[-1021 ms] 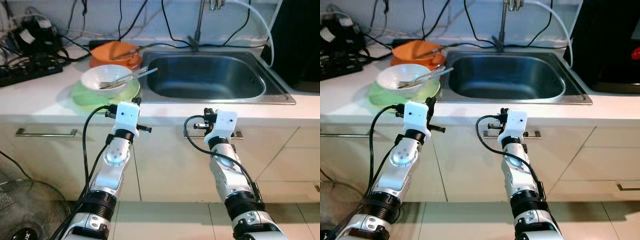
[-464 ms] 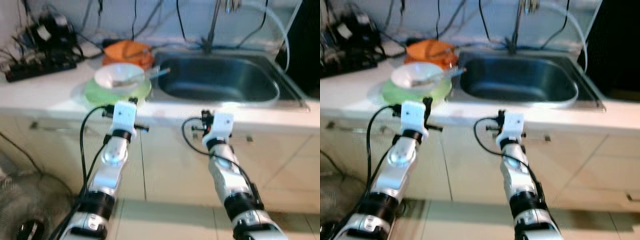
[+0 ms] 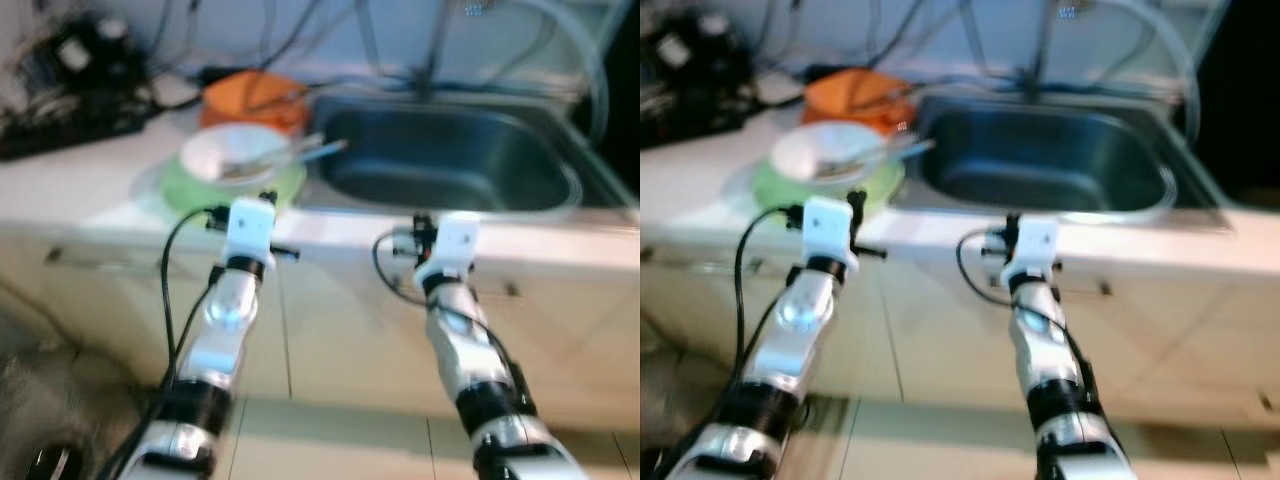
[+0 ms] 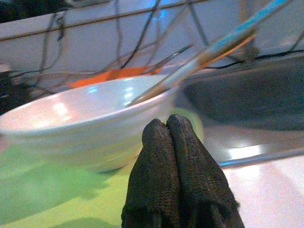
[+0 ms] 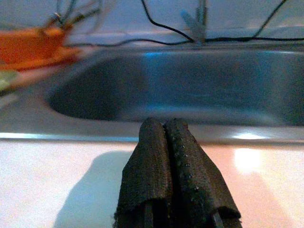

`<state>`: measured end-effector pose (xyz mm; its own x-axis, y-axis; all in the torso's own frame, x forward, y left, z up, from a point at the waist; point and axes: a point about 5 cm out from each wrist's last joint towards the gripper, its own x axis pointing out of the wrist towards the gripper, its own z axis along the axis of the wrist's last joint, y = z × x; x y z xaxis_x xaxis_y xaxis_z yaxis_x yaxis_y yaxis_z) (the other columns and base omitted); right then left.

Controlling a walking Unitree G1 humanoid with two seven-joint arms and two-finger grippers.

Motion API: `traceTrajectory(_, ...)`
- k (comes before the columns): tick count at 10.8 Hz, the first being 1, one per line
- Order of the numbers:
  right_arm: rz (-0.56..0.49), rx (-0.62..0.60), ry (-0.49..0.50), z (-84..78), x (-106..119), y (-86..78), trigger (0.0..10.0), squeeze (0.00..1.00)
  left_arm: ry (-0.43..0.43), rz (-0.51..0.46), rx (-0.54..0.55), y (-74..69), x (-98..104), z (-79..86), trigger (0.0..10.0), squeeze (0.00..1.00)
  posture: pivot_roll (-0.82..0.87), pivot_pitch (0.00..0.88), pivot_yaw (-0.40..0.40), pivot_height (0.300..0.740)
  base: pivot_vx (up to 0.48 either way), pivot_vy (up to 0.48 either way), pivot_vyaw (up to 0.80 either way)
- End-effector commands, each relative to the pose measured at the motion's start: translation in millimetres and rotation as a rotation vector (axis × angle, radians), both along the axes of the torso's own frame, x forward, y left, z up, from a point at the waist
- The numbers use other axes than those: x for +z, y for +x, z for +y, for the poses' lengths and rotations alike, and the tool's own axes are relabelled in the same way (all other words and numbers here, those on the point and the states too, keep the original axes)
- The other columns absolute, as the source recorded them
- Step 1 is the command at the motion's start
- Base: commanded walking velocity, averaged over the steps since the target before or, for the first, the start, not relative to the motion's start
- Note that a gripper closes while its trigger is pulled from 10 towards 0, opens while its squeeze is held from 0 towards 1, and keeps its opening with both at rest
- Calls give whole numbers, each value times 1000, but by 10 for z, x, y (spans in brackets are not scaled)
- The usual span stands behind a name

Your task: Kitchen organization

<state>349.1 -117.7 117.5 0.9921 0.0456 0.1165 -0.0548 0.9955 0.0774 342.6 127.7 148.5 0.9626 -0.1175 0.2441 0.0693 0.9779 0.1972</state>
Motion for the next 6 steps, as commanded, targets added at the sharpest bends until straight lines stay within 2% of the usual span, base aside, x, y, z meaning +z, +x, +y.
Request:
traceTrajectory(1,-1,-18,5,-59,-4,1,10000,0,-7,-17,-22,0,40,-73,10000,0,74,0,2,740,0,0,0)
traceTrajectory(6,1,-14,-7,-67,-11,1,10000,0,-4,-29,-56,-19,50,-128,10000,0,73,0,-1,740,0,0,0)
